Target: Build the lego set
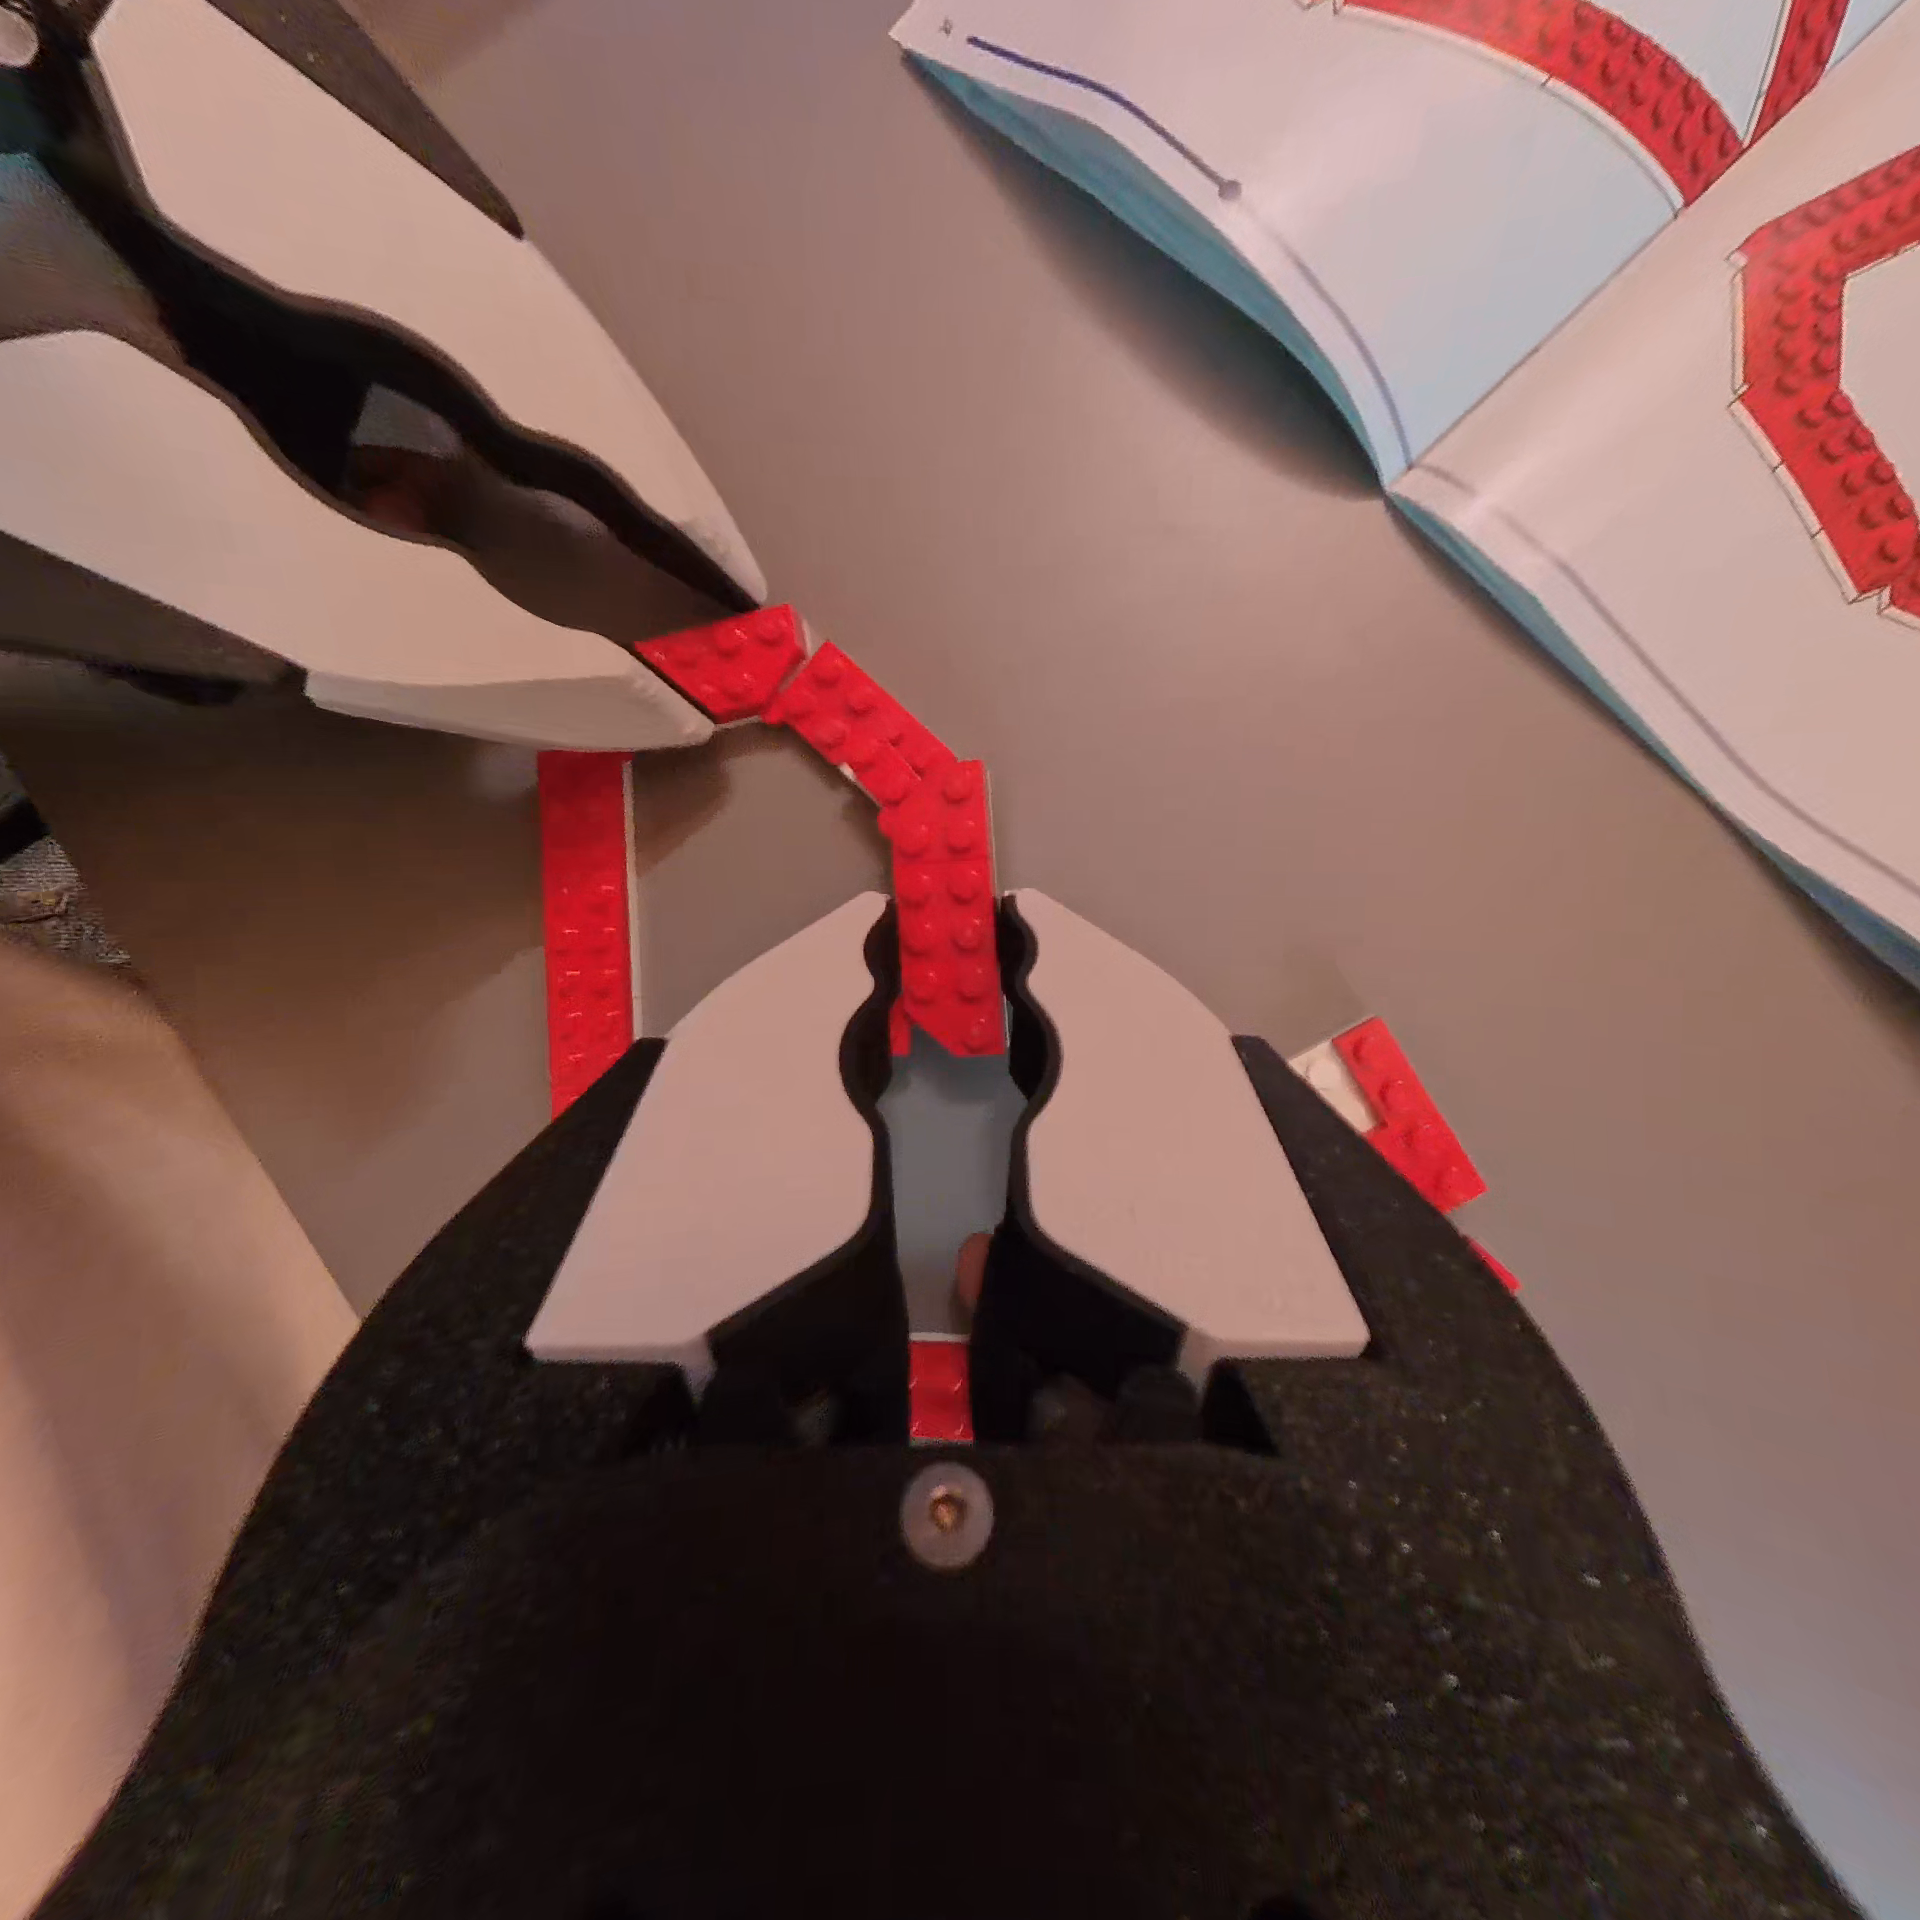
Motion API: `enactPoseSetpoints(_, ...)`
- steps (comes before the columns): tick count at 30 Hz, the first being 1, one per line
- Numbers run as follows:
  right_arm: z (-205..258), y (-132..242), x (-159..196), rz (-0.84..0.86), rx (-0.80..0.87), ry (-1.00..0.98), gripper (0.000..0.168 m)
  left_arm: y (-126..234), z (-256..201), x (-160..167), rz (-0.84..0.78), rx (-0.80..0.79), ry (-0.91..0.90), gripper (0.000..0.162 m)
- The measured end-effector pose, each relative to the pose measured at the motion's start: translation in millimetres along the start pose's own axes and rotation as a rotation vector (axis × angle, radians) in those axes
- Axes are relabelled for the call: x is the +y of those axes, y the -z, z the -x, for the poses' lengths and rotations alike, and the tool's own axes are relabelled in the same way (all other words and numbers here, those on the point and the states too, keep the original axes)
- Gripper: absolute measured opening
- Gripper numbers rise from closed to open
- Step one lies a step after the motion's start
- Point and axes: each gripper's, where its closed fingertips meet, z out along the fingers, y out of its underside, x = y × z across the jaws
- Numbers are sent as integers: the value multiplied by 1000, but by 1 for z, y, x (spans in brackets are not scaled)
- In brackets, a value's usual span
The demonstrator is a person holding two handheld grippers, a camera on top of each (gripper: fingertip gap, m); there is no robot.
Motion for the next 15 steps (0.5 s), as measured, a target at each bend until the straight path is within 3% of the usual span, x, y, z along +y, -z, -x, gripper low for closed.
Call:
enactPoseSetpoints(9,0,0,3,150,33,100,18,1,-3,1,-3,16,40,23)
enactPoseSetpoints(11,1,0,3,163,27,102,18,4,2,-1,-11,-22,-22,24)
enactPoseSetpoints(15,1,0,4,191,31,112,18,13,-5,-16,-69,-38,-257,9)
